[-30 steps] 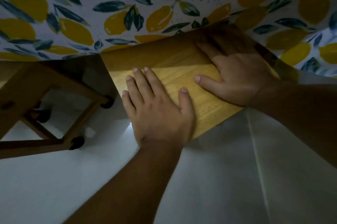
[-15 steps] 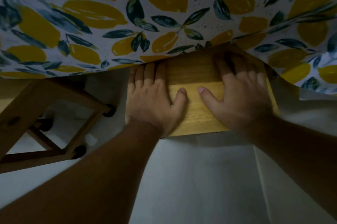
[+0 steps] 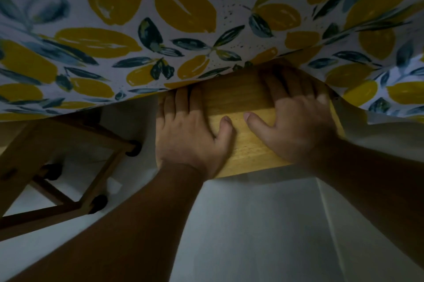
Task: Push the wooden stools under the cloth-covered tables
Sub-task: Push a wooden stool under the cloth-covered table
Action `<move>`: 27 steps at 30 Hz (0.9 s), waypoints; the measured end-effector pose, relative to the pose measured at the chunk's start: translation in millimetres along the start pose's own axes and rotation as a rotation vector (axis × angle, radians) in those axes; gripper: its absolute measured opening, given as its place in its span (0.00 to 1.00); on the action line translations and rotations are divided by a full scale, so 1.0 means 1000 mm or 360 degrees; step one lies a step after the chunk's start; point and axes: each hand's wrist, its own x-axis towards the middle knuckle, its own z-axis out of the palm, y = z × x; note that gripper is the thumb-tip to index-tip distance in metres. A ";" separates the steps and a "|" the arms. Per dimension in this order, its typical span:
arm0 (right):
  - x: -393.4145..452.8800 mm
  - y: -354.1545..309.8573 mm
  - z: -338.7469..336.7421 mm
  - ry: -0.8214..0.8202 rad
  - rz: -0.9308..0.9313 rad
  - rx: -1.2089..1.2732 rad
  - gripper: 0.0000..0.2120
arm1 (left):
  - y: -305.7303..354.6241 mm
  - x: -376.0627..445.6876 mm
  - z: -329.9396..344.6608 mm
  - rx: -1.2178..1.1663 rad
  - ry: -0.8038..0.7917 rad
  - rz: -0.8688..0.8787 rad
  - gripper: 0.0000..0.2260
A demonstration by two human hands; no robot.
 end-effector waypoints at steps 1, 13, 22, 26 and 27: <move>0.000 0.001 0.000 0.0010 -0.0001 0.0000 0.43 | 0.000 0.000 0.000 0.0005 -0.0007 0.0008 0.35; -0.021 -0.028 -0.012 -0.0109 0.0103 -0.0196 0.35 | -0.023 -0.009 -0.007 -0.0186 -0.0198 0.0098 0.35; -0.076 -0.204 -0.029 -0.0310 -0.0296 -0.0032 0.36 | -0.161 -0.084 -0.066 -0.0125 -0.0150 -0.0004 0.34; -0.087 -0.295 -0.020 -0.0332 -0.0476 -0.0067 0.36 | -0.252 -0.107 -0.097 -0.0099 -0.0069 -0.0130 0.34; -0.091 -0.316 -0.018 -0.0323 -0.0488 -0.0072 0.36 | -0.274 -0.116 -0.105 -0.0113 -0.0056 -0.0143 0.34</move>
